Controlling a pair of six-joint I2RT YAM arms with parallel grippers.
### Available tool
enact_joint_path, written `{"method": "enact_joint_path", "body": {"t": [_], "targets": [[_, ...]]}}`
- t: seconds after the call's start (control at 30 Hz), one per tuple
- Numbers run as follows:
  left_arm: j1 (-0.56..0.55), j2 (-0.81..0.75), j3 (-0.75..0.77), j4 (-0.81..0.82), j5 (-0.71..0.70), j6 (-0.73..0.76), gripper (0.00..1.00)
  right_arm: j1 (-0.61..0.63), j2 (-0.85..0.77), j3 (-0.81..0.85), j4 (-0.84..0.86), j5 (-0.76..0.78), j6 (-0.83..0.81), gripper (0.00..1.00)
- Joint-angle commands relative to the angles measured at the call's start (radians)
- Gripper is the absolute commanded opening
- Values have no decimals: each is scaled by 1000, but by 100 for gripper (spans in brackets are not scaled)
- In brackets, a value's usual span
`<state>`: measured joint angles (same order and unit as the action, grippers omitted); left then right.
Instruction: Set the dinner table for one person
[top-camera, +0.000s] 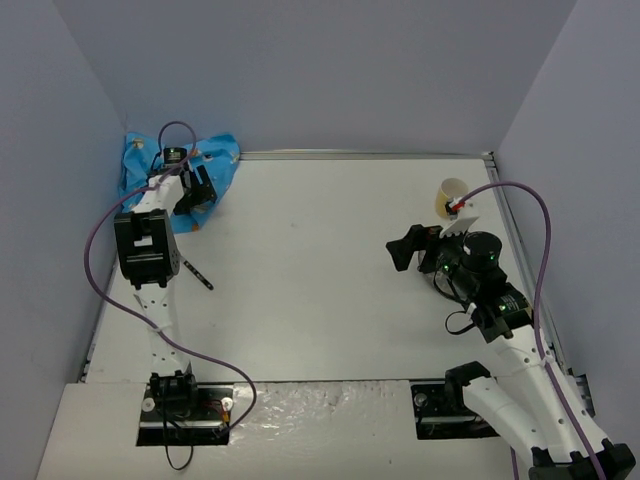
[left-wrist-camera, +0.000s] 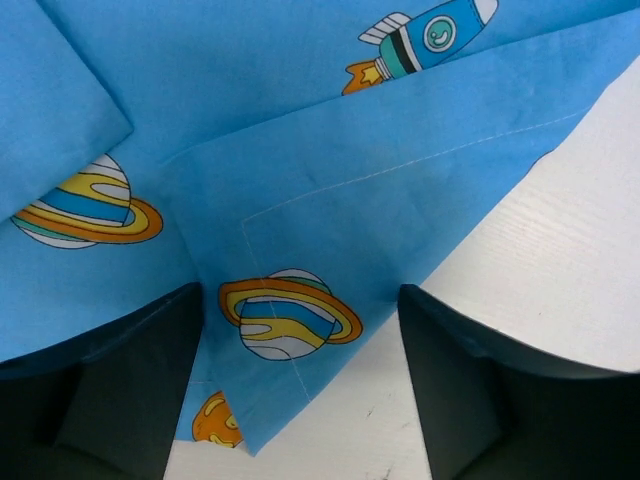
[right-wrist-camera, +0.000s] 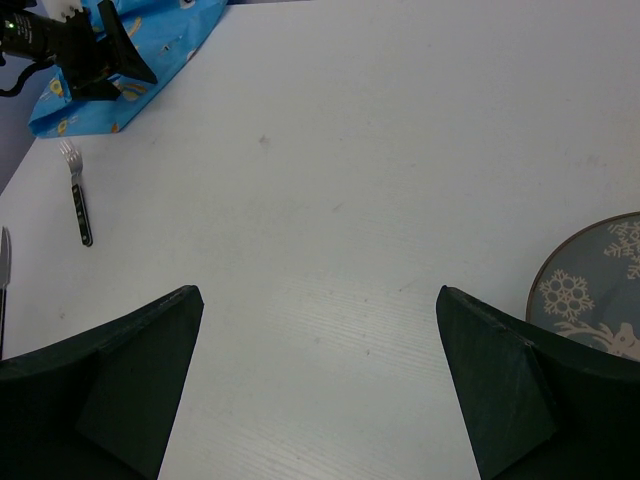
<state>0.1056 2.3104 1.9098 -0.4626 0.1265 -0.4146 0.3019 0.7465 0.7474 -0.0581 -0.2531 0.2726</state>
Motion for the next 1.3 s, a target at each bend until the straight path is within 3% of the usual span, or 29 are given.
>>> {"method": "enact_joint_path", "body": {"t": [0.0,0.03,0.1,0.37,0.63,0.8,0.97,1.13,1.27], "targets": [[-10,-9,32,25,75,0,36,5,18,-1,92,-22,0,100],[-12,-12,32,31,98,9,18,5,19,0,95,-23,0,100],[-20,-32,34,41,131,25,1,5,23,2,96,-23,2,100],[-133,-228,45,-14,140,76,0,5,53,31,103,-20,-4,100],[-466,-444,-189,42,12,-65,1,8,120,54,129,-8,-4,100],[-648,-474,-338,99,-32,-173,23,13,150,53,132,9,1,100],[-738,-555,-426,86,-25,-189,43,19,186,46,133,22,5,100],[-743,-774,-569,55,-138,-154,68,44,302,60,138,56,22,100],[-727,-864,-644,-7,-286,-101,72,100,439,100,154,130,55,100]]}}
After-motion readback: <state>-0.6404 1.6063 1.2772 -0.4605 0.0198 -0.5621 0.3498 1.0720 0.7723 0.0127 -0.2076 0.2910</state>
